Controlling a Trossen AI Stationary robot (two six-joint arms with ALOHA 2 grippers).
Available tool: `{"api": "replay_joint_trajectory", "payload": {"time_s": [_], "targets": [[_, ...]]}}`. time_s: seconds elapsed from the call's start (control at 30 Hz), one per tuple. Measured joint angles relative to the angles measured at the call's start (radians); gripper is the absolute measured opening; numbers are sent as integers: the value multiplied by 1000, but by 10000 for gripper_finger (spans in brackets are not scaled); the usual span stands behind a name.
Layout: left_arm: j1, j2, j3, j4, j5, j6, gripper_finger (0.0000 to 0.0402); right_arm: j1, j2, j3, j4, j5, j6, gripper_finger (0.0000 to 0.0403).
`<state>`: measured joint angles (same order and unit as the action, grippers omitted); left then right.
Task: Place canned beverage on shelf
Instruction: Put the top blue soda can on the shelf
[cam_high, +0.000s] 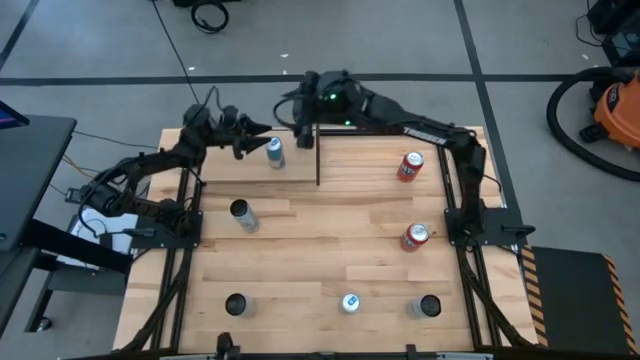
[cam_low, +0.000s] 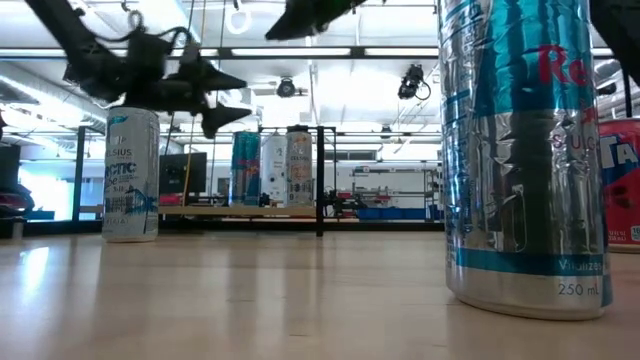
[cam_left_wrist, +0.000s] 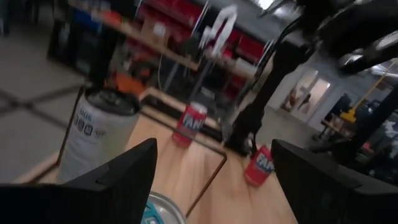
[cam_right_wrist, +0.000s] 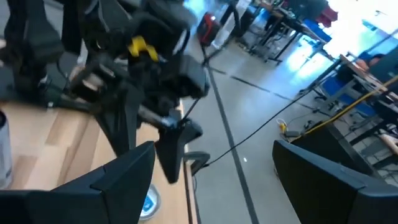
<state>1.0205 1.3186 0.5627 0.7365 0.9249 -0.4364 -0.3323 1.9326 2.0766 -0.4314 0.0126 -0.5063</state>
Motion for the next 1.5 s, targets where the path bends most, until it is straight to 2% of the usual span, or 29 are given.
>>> {"api": "replay_joint_trajectory", "payload": {"time_s": [0.17,0.33,0.47,0.57,0.77,0.87,0.97,1.1,1.3,1.43,1.5], "targets": [[-17,0,187,-410,21,147,316,-14,-77,0,-49,-3,66,334],[-67,0,382,-729,16,292,316,-35,-123,0,-135,-5,95,334],[-99,0,522,-941,-111,417,316,-48,-145,0,-189,-5,96,334],[-106,0,580,-991,-143,453,316,-51,-147,0,-212,-5,96,334],[-117,0,605,-991,-146,428,316,-51,-156,0,-234,-6,93,334],[-117,0,605,-1018,-206,423,316,-51,-162,-1,-245,-5,88,334],[-121,0,605,-1086,-255,427,316,-51,-174,0,-264,-5,87,334],[-135,-4,605,-1180,-271,472,313,-59,-187,0,-288,-5,86,334],[-197,-4,605,-1271,-478,553,311,-76,-198,0,-290,-5,87,334],[-232,-4,622,-1322,-555,579,311,-86,-197,0,-316,-5,88,334],[-250,-4,650,-1354,-631,581,311,-89,-197,0,-343,-5,88,334]]}}
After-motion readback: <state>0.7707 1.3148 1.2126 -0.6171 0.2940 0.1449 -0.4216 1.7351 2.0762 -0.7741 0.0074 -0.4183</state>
